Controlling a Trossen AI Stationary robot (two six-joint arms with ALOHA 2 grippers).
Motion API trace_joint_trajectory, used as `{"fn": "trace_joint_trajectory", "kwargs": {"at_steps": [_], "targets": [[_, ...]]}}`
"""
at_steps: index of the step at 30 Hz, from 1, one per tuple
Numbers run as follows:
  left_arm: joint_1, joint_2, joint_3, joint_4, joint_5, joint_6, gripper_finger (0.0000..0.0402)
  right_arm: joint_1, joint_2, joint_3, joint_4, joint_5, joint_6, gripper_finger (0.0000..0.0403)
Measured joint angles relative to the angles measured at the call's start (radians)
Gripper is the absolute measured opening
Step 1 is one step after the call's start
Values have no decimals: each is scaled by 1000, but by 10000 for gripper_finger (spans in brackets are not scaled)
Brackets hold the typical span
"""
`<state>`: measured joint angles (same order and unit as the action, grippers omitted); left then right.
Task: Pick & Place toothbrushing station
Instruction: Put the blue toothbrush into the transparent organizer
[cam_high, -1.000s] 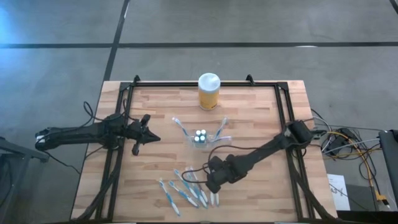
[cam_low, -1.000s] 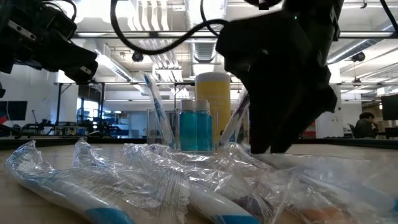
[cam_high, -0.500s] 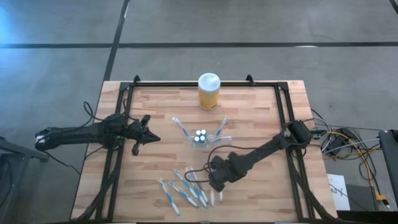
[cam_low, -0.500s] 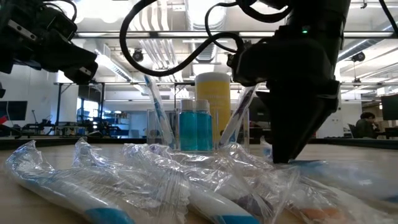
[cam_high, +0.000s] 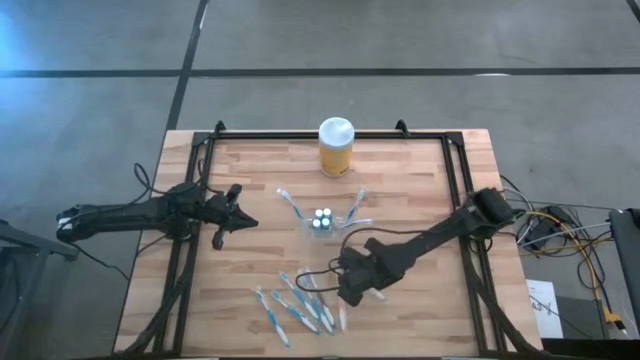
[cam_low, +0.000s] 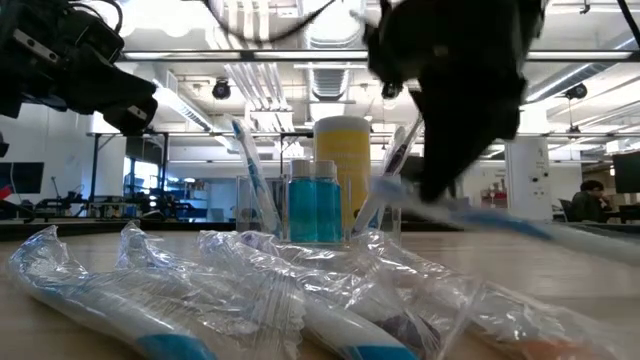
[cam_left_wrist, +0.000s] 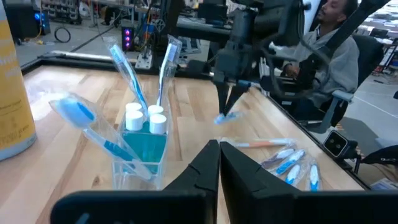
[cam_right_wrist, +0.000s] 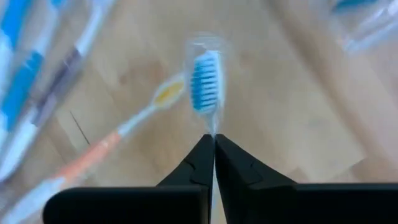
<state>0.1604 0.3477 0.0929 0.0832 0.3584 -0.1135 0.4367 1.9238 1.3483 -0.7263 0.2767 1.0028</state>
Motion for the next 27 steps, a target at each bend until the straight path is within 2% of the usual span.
{"fn": "trace_joint_trajectory", "kwargs": {"at_steps": [4,7,10,17,21,27], "targets": [[0,0,0,63,0,8,15,10,-89,0,27,150,-70,8],[0,8,0,145,-4,7,20,12,-155,2,117,275,-197,8],[-4,32,0,213,-8,-22,38,4,-197,-1,250,347,-359,8],[-87,160,0,400,-8,-57,126,-31,-215,-5,522,361,-677,8],[-159,254,22,498,-25,-45,186,-61,-212,-5,618,355,-753,8],[-232,405,109,511,-139,-26,255,-96,-211,-6,726,352,-838,8]]}}
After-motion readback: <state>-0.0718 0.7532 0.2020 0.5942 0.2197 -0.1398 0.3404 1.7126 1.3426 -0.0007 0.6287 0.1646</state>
